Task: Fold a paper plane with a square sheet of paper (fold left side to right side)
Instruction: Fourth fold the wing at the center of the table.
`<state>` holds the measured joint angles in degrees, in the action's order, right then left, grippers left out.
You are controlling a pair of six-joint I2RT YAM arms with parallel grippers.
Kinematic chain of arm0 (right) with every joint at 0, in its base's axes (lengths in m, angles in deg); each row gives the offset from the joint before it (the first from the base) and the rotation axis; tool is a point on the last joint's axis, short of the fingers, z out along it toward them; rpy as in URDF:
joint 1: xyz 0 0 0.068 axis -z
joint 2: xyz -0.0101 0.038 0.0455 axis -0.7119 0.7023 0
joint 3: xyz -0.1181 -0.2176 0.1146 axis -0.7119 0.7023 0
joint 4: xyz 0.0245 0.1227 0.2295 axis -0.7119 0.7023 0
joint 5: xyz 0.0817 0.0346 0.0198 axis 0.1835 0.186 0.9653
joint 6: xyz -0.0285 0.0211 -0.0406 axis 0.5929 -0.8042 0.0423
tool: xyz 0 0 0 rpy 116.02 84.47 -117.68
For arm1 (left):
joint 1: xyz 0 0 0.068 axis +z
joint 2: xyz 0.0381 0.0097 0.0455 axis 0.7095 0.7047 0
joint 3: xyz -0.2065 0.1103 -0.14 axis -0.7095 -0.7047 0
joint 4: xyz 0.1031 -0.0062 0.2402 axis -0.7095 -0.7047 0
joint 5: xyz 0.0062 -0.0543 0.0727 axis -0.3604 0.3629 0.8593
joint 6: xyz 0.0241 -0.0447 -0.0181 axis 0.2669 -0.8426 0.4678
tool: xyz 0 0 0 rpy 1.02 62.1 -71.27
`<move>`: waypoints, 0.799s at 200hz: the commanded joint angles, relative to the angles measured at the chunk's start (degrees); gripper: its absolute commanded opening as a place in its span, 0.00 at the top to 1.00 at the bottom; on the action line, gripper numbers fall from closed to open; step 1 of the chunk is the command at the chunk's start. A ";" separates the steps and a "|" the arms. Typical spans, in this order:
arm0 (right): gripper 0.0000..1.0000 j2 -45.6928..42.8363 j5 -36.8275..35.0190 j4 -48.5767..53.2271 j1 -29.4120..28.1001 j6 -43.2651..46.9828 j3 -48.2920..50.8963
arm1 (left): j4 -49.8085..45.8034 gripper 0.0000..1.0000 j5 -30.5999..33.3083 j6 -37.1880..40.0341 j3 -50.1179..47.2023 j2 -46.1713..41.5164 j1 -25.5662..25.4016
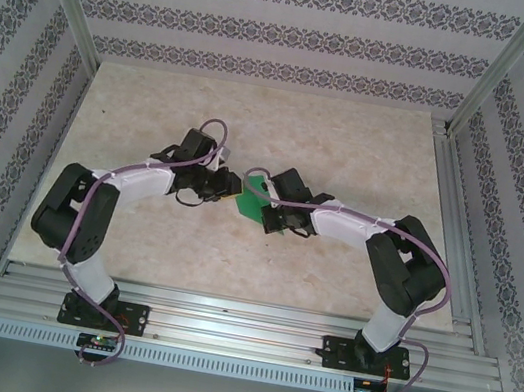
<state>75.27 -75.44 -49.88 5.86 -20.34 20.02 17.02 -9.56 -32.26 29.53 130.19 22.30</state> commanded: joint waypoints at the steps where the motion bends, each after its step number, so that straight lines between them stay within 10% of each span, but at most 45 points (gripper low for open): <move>1: 0.95 0.87 2.37 0.45 0.02 1.03 -1.92 | 4.83 0.80 -2.10 -0.89 -0.38 3.66 -0.19; 160: 0.81 2.89 1.71 1.86 -0.30 0.51 -4.33 | 7.16 0.81 -2.14 -2.47 6.44 14.73 -3.12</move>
<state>77.32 -74.37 -48.42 5.77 -20.27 17.66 22.85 -11.68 -34.44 34.27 144.03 20.07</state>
